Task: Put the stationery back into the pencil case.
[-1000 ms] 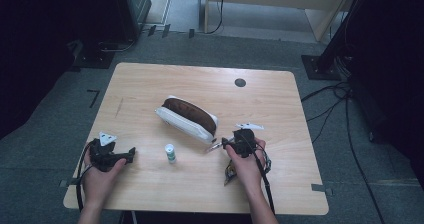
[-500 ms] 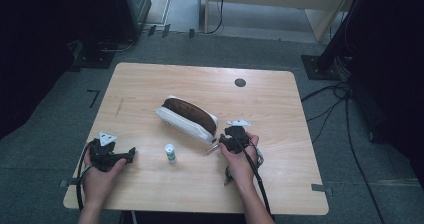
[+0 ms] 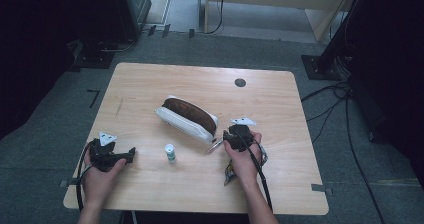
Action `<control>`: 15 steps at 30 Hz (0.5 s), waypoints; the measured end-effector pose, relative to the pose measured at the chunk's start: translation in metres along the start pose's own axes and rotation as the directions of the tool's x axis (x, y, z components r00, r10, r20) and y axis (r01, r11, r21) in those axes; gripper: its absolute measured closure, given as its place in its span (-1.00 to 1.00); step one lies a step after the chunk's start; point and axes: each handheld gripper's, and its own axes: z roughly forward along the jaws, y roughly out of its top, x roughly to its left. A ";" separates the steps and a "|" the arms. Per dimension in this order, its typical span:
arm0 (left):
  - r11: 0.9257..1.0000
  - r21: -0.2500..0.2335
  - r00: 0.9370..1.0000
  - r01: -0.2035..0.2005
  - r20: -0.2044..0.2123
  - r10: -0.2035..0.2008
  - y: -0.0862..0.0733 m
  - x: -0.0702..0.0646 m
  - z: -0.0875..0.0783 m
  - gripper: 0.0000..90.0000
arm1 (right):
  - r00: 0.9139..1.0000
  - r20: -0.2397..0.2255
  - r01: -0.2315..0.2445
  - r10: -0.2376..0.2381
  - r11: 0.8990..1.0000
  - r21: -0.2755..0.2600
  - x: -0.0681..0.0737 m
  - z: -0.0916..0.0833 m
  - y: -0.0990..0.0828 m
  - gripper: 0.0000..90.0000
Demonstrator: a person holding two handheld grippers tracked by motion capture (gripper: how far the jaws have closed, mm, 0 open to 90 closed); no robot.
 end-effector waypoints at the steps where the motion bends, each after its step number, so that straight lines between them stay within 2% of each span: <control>1: 1.000 0.000 1.000 0.000 0.000 0.000 0.000 0.000 0.000 -0.96 | 1.000 -0.010 -0.003 0.003 1.000 0.000 -0.001 -0.003 -0.001 0.36; 7: 1.000 0.000 1.000 0.000 0.000 0.000 0.000 0.000 0.000 -0.96 | 0.999 -0.049 -0.018 0.016 0.999 -0.036 -0.007 -0.030 -0.014 0.23; 9: 1.000 0.000 1.000 0.000 0.000 0.000 0.000 0.000 0.000 -0.96 | 0.997 -0.072 0.001 -0.004 0.999 -0.046 -0.009 -0.035 -0.019 0.17; 11: 1.000 0.000 1.000 0.000 0.000 0.000 0.000 0.000 0.000 -0.96 | 0.998 -0.063 0.006 -0.009 0.999 -0.042 -0.011 -0.035 -0.020 0.13; 13: 1.000 0.001 1.000 0.000 0.000 0.000 0.000 0.000 0.000 -0.96 | 0.998 -0.066 -0.017 0.015 0.999 -0.029 -0.012 -0.030 -0.019 0.08; 15: 1.000 0.000 1.000 0.000 0.000 0.000 0.000 0.000 0.000 -0.96 | 0.997 -0.071 -0.027 0.026 1.000 -0.013 -0.008 -0.025 -0.016 -0.08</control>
